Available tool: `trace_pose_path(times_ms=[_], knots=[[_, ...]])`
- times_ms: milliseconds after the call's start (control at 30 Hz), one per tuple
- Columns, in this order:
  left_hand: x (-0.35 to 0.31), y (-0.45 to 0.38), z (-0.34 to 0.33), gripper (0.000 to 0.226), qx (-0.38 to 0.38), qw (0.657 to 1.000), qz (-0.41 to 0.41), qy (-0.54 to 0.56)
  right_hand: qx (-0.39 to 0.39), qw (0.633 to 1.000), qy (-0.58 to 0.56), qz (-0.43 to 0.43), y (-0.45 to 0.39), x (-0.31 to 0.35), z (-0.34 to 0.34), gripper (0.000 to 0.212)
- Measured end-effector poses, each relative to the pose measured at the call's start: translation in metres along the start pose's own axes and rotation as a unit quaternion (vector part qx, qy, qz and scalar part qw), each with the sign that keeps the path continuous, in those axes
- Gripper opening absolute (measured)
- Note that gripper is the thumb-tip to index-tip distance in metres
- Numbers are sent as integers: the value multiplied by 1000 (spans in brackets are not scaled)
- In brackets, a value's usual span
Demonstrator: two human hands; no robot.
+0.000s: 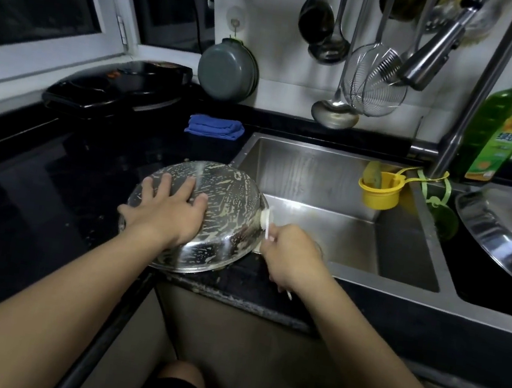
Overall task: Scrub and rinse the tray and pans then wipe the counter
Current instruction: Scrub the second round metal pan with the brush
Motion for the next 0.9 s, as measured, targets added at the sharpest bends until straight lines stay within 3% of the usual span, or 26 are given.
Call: trace_pose_path(times_ms=[100, 233, 400, 567, 667, 800, 900], knots=[[-1, -1, 1, 66, -1, 1000, -2, 1, 1, 996, 54, 72, 25, 15, -2, 29], [-3, 7, 1, 66, 18, 1000, -22, -3, -13, 993, 104, 49, -18, -3, 14, 35], [11, 9, 2, 66, 42, 996, -74, -25, -10, 966, 243, 91, -29, -1, 34, 56], [14, 10, 6, 66, 26, 994, -93, -41, 24, 973, 212, 91, -116, 44, 40, 39], [14, 10, 6, 66, 15, 995, -92, -32, 59, 966, 222, 116, -156, 74, 25, 46], [16, 8, 8, 67, 11, 996, -90, -24, 67, 957, 237, 152, -155, 74, 31, 43], [16, 9, 8, 67, 8, 995, -93, -22, 73, 960, 239, 124, -119, 35, 53, 39]])
Point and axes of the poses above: each hand's wrist, its own y-axis away from the middle knuckle, its own z-axis out of the back of the hand, x = y × z, the point moved 7 cm from there along -y, towards the middle knuckle, and after that the axes turned 2 degrees about y, right-handed, at the moved point
